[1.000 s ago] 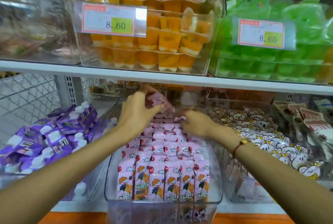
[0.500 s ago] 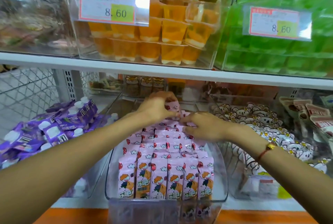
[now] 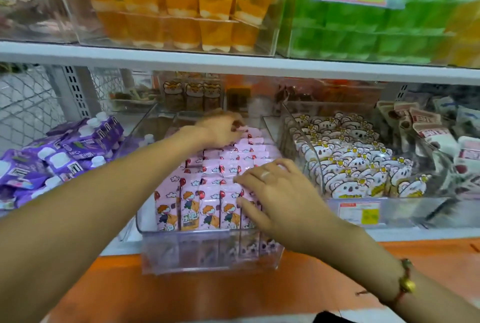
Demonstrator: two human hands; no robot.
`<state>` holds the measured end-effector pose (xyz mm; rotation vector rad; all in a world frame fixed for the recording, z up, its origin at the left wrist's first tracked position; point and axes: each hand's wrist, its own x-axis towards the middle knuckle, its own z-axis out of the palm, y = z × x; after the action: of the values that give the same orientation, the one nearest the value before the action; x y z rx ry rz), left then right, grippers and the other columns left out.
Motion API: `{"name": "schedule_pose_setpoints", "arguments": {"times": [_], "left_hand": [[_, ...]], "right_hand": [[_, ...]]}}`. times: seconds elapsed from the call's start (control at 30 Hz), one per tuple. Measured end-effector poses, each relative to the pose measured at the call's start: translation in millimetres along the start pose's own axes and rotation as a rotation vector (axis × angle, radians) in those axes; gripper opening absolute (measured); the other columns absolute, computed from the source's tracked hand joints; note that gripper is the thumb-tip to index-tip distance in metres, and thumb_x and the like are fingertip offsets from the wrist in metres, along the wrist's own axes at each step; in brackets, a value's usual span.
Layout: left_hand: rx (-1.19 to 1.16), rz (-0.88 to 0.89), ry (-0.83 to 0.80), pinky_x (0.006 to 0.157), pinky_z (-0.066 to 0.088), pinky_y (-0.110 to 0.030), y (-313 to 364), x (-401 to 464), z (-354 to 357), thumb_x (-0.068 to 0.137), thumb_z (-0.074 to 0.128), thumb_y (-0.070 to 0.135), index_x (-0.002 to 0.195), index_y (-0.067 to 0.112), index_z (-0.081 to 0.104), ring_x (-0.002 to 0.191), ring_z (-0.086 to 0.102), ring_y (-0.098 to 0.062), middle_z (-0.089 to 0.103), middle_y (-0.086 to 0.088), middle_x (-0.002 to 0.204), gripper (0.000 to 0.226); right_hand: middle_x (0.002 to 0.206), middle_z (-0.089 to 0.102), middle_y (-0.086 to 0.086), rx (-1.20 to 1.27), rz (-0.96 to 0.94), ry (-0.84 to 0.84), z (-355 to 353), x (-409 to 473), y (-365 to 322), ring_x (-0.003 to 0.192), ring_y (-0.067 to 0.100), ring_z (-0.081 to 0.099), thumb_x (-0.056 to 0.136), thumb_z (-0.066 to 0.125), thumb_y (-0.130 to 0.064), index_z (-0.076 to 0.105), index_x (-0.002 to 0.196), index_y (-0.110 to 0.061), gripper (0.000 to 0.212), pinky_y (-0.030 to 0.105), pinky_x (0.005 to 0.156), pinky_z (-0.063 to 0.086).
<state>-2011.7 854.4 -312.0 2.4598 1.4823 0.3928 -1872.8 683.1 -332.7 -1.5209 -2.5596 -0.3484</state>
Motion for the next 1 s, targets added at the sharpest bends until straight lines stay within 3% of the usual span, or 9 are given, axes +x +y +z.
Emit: {"name": "schedule_pose_setpoints", "arguments": {"times": [0.17,0.3,0.4,0.5,0.6,0.67,0.73,0.83,1.0], "left_hand": [[0.171,0.012,-0.012,0.083,0.043,-0.028,-1,-3,3,0.093,0.057,0.038,0.119,0.022,0.063,0.107,0.057,-0.019,0.063,-0.001,0.121,0.031],[0.176,0.024,0.107,0.077,0.042,-0.025,2,-4,6,0.089,0.065,0.033,0.108,0.022,0.066,0.096,0.055,-0.014,0.065,0.000,0.113,0.021],[0.142,0.012,0.163,0.078,0.044,-0.027,6,-5,7,0.091,0.062,0.029,0.103,0.021,0.064,0.099,0.057,-0.017,0.063,-0.002,0.113,0.014],[-0.196,-0.064,0.314,0.080,0.050,-0.034,13,-7,0,0.094,0.057,0.024,0.099,0.017,0.060,0.097,0.059,-0.023,0.065,-0.007,0.109,0.008],[-0.591,-0.185,0.439,0.086,0.051,-0.037,21,-14,-12,0.098,0.052,0.017,0.110,0.008,0.060,0.104,0.060,-0.030,0.064,-0.014,0.113,0.018],[-0.916,-0.248,0.521,0.076,0.051,-0.027,26,-26,-18,0.099,0.050,0.015,0.117,0.004,0.059,0.106,0.060,-0.029,0.063,-0.015,0.117,0.023],[-1.154,-0.298,0.596,0.059,0.052,-0.015,30,-47,-22,0.098,0.052,0.018,0.121,0.007,0.056,0.094,0.063,-0.019,0.062,-0.011,0.113,0.026],[-1.227,-0.318,0.737,0.073,0.055,-0.019,29,-83,-24,0.098,0.051,0.017,0.119,0.009,0.053,0.097,0.062,-0.018,0.063,-0.009,0.111,0.022],[-1.176,-0.237,0.834,0.081,0.052,-0.028,30,-142,-19,0.097,0.053,0.018,0.094,0.025,0.055,0.089,0.064,-0.012,0.067,-0.002,0.099,0.008]], "right_hand": [[0.121,0.064,-0.002,0.036,-0.001,0.026,4,-1,1,0.110,0.018,0.055,0.097,0.035,-0.045,0.057,0.126,-0.024,0.042,0.035,0.101,0.024],[0.119,0.065,-0.001,0.052,-0.001,0.052,4,-1,1,0.108,0.018,0.055,0.096,0.037,-0.043,0.059,0.123,-0.023,0.040,0.035,0.102,0.024],[0.120,0.064,-0.001,0.067,-0.002,0.057,5,0,1,0.110,0.018,0.055,0.096,0.036,-0.044,0.058,0.125,-0.024,0.041,0.035,0.104,0.024],[0.122,0.063,-0.002,0.079,0.004,0.075,5,1,2,0.112,0.016,0.054,0.096,0.035,-0.045,0.057,0.126,-0.025,0.042,0.034,0.106,0.023],[0.122,0.062,-0.005,0.080,0.005,0.081,5,1,2,0.111,0.014,0.053,0.096,0.034,-0.046,0.056,0.126,-0.026,0.042,0.031,0.105,0.020],[0.124,0.060,-0.008,0.073,0.012,0.074,4,1,1,0.113,0.012,0.051,0.097,0.032,-0.047,0.053,0.129,-0.029,0.042,0.029,0.105,0.018],[0.128,0.058,-0.008,0.051,0.008,0.043,1,2,0,0.117,0.011,0.049,0.098,0.030,-0.048,0.050,0.132,-0.029,0.043,0.028,0.104,0.016],[0.130,0.056,-0.004,0.022,-0.002,-0.058,-7,7,2,0.120,0.016,0.048,0.099,0.031,-0.048,0.047,0.135,-0.025,0.046,0.032,0.105,0.020],[0.120,0.064,0.002,0.183,0.094,-0.073,-25,22,2,0.110,0.024,0.058,0.099,0.039,-0.030,0.061,0.120,-0.021,0.031,0.035,0.090,0.047]]}}
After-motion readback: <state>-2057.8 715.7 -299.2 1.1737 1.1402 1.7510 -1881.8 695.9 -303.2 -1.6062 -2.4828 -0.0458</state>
